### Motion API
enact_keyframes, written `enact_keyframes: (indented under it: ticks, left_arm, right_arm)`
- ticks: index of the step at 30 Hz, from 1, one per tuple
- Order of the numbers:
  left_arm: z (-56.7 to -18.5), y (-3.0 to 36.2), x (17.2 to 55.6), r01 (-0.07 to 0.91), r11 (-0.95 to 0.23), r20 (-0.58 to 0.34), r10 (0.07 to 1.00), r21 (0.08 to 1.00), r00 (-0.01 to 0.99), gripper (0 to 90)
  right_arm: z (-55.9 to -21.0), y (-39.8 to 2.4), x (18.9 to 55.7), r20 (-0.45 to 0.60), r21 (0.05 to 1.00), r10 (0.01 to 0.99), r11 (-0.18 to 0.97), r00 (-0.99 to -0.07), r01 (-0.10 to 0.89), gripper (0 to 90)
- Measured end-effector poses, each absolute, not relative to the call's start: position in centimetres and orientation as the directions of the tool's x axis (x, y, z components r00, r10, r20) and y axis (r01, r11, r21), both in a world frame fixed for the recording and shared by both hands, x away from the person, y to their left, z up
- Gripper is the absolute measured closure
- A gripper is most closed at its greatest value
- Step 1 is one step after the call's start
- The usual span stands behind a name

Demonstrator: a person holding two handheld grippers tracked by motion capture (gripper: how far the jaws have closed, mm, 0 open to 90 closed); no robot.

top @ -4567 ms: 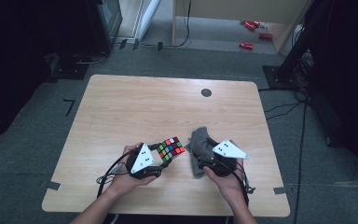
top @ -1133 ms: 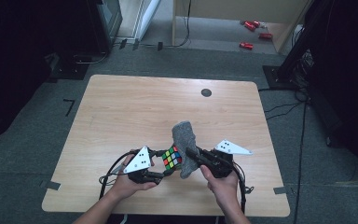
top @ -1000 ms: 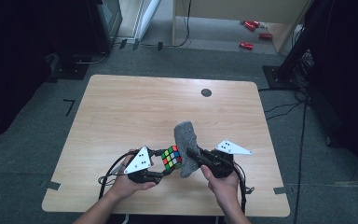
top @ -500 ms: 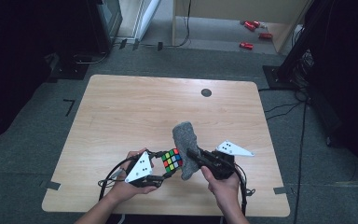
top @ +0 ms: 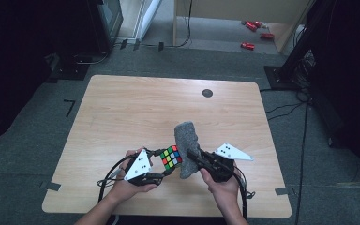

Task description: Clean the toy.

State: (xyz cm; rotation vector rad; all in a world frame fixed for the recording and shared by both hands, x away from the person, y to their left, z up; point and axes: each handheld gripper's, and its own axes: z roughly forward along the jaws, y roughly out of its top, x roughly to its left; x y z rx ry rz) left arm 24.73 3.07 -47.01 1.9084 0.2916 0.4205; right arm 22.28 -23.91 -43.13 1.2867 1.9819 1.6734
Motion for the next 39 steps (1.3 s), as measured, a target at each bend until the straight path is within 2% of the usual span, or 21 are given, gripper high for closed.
enact_keyframes:
  ticks: [5,13,20,28,32,36,39]
  left_arm:
    - [-47.3,2.7,24.8,0.008,-0.380,0.147,0.377,0.925,0.914,35.1]
    - [-46.9,3.2,24.9,0.009,-0.350,0.139,0.395,0.937,0.908,35.0]
    - [-47.1,2.7,24.8,0.001,-0.379,0.158,0.387,0.925,0.908,35.0]
    - [-46.9,2.9,24.8,0.002,-0.363,0.155,0.402,0.932,0.903,35.1]
    - [-46.9,2.8,24.8,-0.003,-0.378,0.171,0.411,0.926,0.895,35.1]
    - [-46.8,3.0,24.7,-0.006,-0.356,0.154,0.389,0.934,0.908,35.1]
    - [-46.7,3.0,24.7,-0.008,-0.356,0.157,0.393,0.935,0.906,35.1]
  right_arm:
    - [-42.1,-22.2,21.2,0.271,0.921,0.702,0.011,-0.658,0.390,73.8]
    - [-43.8,-23.8,22.6,0.351,0.877,0.741,-0.046,-0.573,0.478,74.0]
    - [-42.7,-22.8,21.4,0.300,0.916,0.704,-0.024,-0.644,0.400,73.7]
    - [-44.2,-24.0,22.6,0.310,0.890,0.761,-0.021,-0.569,0.456,73.9]
    - [-43.7,-23.8,22.3,0.324,0.898,0.736,-0.041,-0.594,0.438,73.7]
    - [-42.9,-23.0,21.5,0.284,0.920,0.721,-0.019,-0.633,0.392,73.6]
    - [-43.4,-23.5,22.0,0.320,0.905,0.724,-0.044,-0.611,0.423,73.7]
